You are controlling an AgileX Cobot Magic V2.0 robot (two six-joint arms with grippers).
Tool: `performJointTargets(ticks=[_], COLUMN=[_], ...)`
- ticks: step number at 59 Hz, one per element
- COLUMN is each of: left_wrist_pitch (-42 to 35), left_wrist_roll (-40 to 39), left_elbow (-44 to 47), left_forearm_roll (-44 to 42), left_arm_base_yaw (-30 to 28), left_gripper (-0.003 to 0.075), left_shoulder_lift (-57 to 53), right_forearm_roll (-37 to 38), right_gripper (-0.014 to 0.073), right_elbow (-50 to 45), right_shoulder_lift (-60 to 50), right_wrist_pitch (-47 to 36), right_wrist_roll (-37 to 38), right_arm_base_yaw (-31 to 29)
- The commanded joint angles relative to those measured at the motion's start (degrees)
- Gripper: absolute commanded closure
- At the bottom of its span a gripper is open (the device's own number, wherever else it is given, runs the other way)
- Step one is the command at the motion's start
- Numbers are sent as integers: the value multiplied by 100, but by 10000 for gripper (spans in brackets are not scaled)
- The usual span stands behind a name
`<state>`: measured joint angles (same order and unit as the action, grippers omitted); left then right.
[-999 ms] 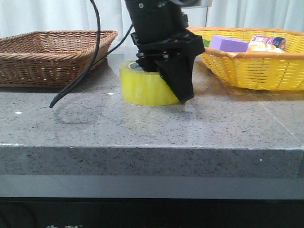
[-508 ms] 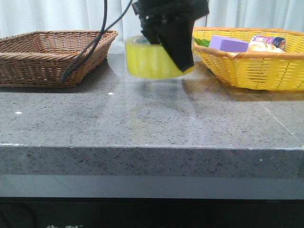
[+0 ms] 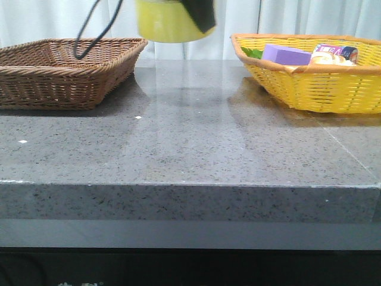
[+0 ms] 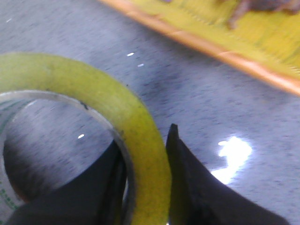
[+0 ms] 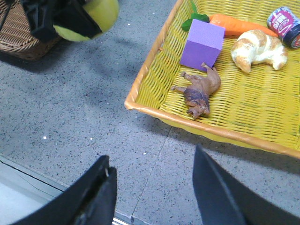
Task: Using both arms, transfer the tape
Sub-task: 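Lift the tape roll with the left gripper toward the brown basket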
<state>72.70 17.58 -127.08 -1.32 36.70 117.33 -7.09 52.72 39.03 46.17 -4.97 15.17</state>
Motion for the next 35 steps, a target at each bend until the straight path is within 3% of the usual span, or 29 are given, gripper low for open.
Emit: performJointTargets(ticks=[1,21,35], left_wrist_pitch=[85,74,64], left_wrist_roll=[-206,-514,-514], left_elbow=[-221,-221,-200], left_forearm_roll=[-131,-101,-67], left_arm_base_yaw=[-350,-1578,-2054], left_gripper=[601,603,603], left_shoulder_lift=[-424,-424,-413], right_forearm_roll=[9,9,9], right_gripper=[191,191,191], right_elbow=[141,141,141], right_shoulder_lift=[-8,-8,-8], right_wrist_pitch=[-374,-374,-374], right_wrist_roll=[10,10,10], right_arm_base_yaw=[-42,-42,-42])
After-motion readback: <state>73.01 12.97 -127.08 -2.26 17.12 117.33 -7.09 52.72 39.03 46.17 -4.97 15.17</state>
